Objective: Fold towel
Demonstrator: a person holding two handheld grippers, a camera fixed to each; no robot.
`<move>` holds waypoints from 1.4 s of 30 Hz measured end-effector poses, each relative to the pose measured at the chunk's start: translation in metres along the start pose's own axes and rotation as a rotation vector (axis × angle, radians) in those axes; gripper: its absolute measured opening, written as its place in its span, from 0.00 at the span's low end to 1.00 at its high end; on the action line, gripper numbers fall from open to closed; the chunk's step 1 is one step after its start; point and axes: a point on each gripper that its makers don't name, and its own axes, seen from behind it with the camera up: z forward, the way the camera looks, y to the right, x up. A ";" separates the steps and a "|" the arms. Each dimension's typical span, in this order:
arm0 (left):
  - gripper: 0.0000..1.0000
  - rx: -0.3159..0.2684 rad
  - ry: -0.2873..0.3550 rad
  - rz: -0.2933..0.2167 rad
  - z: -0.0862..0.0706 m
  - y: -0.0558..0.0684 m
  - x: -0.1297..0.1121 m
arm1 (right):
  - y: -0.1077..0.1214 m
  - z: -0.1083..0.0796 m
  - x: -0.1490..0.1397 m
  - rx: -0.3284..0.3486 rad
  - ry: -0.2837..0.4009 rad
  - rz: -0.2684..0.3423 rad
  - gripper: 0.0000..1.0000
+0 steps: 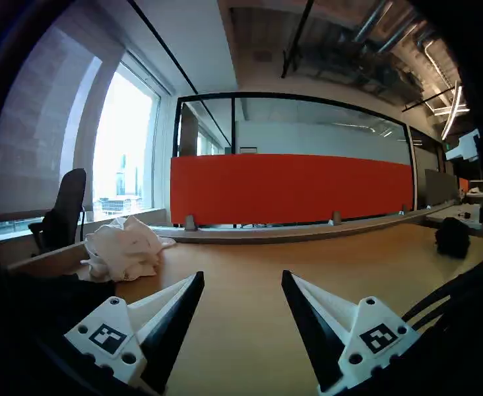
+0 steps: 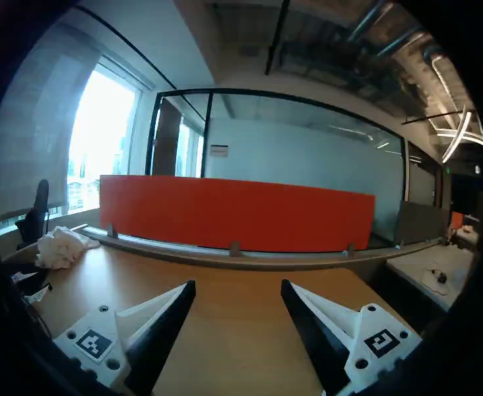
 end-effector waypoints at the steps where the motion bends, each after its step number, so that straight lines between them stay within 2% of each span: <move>1: 0.87 0.001 0.000 -0.003 0.000 0.000 0.000 | 0.000 0.000 -0.001 0.000 -0.001 0.000 1.00; 18: 0.88 0.014 0.000 -0.002 0.000 0.000 -0.001 | 0.003 -0.003 0.001 0.008 0.001 0.012 1.00; 22: 0.98 0.014 -0.001 -0.002 0.001 0.000 -0.001 | 0.007 -0.003 0.002 0.009 0.013 0.017 1.00; 24: 0.98 0.014 -0.001 -0.002 0.001 0.000 -0.001 | 0.010 -0.003 0.005 0.009 0.022 0.018 1.00; 33: 0.98 0.014 0.000 -0.002 0.001 0.001 -0.002 | 0.028 -0.001 0.020 -0.008 0.099 0.009 1.00; 42: 0.98 0.014 0.000 -0.002 0.002 0.000 -0.004 | 0.054 0.006 0.011 -0.042 0.129 0.026 1.00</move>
